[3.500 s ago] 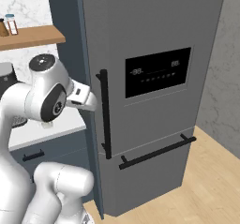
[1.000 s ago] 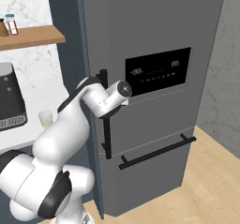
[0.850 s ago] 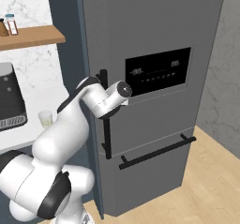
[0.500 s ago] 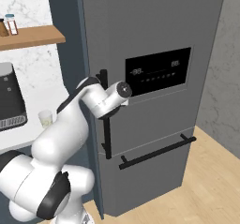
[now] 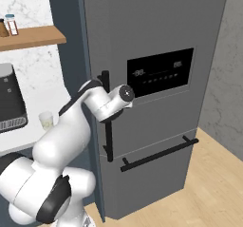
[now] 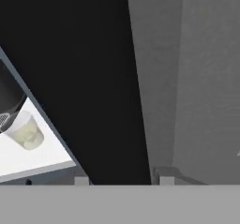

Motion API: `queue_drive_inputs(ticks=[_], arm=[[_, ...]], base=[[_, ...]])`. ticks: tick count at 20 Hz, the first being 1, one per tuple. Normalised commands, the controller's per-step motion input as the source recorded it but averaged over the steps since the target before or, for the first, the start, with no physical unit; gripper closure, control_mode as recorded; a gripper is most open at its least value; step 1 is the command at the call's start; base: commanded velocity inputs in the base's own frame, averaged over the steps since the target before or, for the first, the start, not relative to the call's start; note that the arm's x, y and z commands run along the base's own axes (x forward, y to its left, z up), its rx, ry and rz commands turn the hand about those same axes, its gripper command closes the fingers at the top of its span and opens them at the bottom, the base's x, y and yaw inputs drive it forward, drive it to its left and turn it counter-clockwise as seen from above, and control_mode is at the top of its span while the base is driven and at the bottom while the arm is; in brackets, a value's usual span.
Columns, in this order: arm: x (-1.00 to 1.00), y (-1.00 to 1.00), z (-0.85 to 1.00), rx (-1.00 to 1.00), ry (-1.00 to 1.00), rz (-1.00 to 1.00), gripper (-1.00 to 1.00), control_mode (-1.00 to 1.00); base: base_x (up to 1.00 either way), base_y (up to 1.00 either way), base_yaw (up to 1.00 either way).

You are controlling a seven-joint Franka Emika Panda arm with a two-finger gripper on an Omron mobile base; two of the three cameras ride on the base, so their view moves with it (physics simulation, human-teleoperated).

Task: Grab a lemon wedge from the fridge and one ice cube from the ice bowl, and put them in the glass of lemonade.

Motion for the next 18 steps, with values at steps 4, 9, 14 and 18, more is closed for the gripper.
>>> queue_drive_inputs(ticks=[4, 9, 14, 18], arm=[[0.00, -0.77, 0.14, -0.03, -0.02, -0.15, 1.00, -1.00], [0.00, -0.98, 0.08, 0.00, -0.01, -0.21, 1.00, -1.00], [-0.03, -1.00, 0.04, 0.00, -0.04, -0.27, 1.00, -1.00], [-0.10, -1.00, -0.02, 0.00, -0.20, -0.26, 1.00, -1.00]], base=[[0.00, 0.00, 0.00], [0.00, 0.00, 0.00], [0.00, 0.00, 0.00], [0.00, 0.00, 0.00]])
